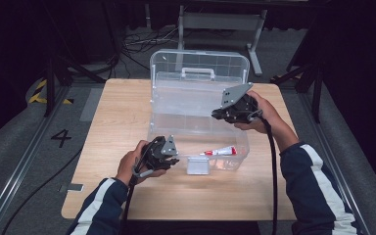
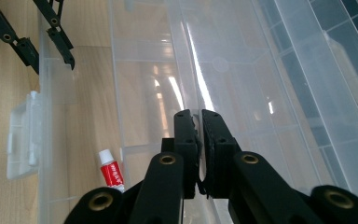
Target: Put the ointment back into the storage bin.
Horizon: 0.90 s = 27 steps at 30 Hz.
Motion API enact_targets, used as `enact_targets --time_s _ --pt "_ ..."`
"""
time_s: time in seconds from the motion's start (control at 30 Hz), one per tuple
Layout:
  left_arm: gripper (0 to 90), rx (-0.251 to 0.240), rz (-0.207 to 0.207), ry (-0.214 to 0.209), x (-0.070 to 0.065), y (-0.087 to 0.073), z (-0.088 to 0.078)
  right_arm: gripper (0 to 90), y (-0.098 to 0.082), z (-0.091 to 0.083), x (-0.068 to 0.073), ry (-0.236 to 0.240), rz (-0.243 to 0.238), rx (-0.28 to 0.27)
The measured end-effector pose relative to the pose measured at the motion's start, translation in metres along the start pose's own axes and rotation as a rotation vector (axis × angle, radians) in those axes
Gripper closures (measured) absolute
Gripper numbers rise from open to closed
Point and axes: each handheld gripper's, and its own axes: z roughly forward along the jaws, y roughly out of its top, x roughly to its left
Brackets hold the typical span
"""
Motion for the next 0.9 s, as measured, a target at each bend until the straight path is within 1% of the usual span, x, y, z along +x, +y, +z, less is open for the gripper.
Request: enact_targets --time_s 0.2,0.3,0.43,0.53,0.6,0.7,0.87,0.9 --pt "70.2 -0.003 0.004 0.005 -0.001 0.0 0.0 85.9 -0.003 -0.001 0.004 0.001 0.004 -0.01" --pt "70.1 -0.008 0.006 0.009 -0.001 -0.001 0.0 85.3 -0.005 -0.002 0.008 -0.004 0.01 -0.025" --pt "69.9 -0.006 0.01 0.008 -0.001 -0.001 0.0 84.4 -0.011 -0.001 0.011 0.002 0.035 -0.07" --pt "69.6 -0.008 0.01 0.011 -0.002 -0.001 0.0 83.9 -0.013 -0.001 0.013 0.001 0.05 -0.089" --pt "69.4 -0.009 0.011 0.017 -0.002 -0.001 0.0 83.2 -0.015 -0.001 0.015 -0.009 0.057 -0.099" --pt "69.2 -0.01 0.014 0.017 -0.002 -0.001 0.0 82.9 -0.018 -0.001 0.018 -0.016 0.06 -0.116" --pt "68.7 -0.014 0.011 0.025 -0.003 -0.001 0.0 82.3 -0.024 0.0 0.021 -0.007 0.095 -0.163" --pt "68.6 -0.014 0.011 0.025 -0.003 -0.001 0.0 82.3 -0.024 0.0 0.021 -0.007 0.095 -0.163"
